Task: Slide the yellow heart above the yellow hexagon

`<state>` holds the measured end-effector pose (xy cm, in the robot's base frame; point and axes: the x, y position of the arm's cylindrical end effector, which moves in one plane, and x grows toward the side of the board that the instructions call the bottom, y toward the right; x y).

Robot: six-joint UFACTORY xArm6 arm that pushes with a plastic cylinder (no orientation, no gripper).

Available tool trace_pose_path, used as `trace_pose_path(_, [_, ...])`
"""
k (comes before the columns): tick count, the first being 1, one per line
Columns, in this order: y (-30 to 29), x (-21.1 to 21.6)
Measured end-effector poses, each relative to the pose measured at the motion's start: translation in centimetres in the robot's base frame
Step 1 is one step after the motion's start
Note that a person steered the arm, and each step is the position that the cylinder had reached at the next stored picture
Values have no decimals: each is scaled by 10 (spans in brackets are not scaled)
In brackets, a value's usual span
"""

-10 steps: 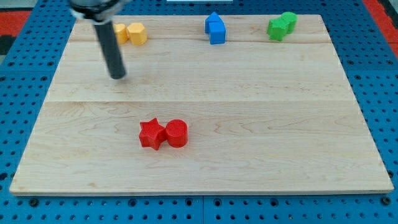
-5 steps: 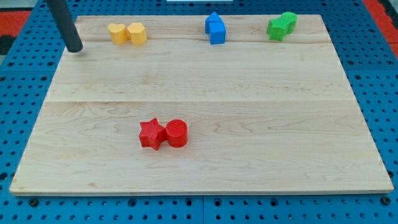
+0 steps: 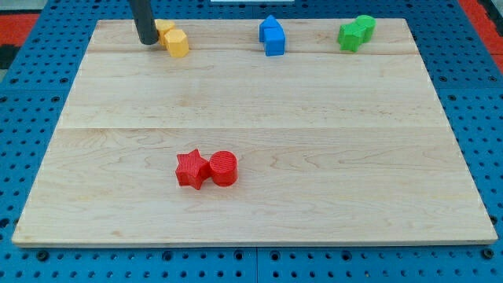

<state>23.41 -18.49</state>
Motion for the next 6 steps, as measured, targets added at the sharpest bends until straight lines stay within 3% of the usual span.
trace_pose_path(2, [-12,-33])
trace_pose_path(4, [24,-27])
trace_pose_path(6, [23,41])
